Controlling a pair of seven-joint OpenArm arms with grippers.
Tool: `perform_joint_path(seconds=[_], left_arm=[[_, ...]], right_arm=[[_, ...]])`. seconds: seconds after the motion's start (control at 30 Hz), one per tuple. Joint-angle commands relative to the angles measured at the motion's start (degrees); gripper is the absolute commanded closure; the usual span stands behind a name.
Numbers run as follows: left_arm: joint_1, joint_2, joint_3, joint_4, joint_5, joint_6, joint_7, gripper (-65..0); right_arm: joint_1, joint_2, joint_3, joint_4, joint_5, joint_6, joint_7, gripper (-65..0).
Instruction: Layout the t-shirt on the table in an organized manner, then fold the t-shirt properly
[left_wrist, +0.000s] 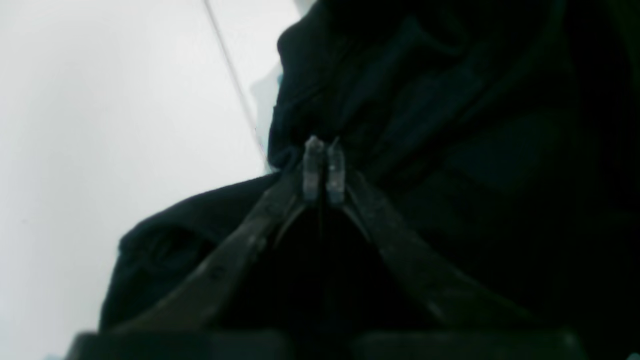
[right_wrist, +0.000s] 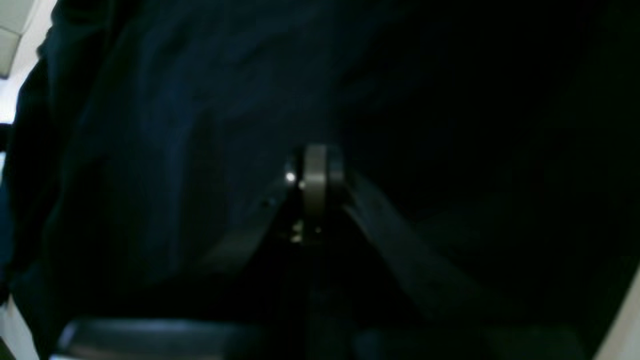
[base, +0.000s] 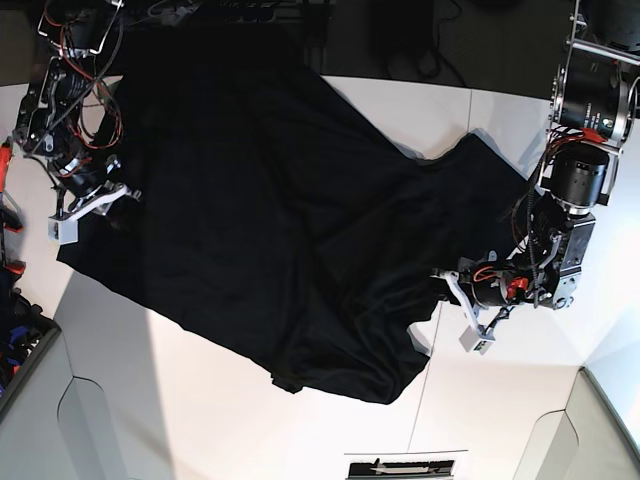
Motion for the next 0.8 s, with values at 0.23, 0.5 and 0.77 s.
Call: perform_joint_path(seconds=[0.23,0.5,0.77], left_arm=[[-0.1,9.0,0.6,-0.3,12.3,0.4,-1.6,0.0],[-2.3,12.8,0.6,-0.3,16.4,3.8,-4.4,0.0],[-5.6,12.8,0.6,-0.3,18.4,3.8,-4.6,0.0]], right_arm=[[-3.8,-4.5,-0.3,0.9,1.2,0.8,0.9,0.0],[-5.4,-9.9,-3.8,1.7,4.0,1.0,0.1,0.0],[-5.5,-13.0,-10.7,7.3,4.0,1.0,-2.0,0.0]])
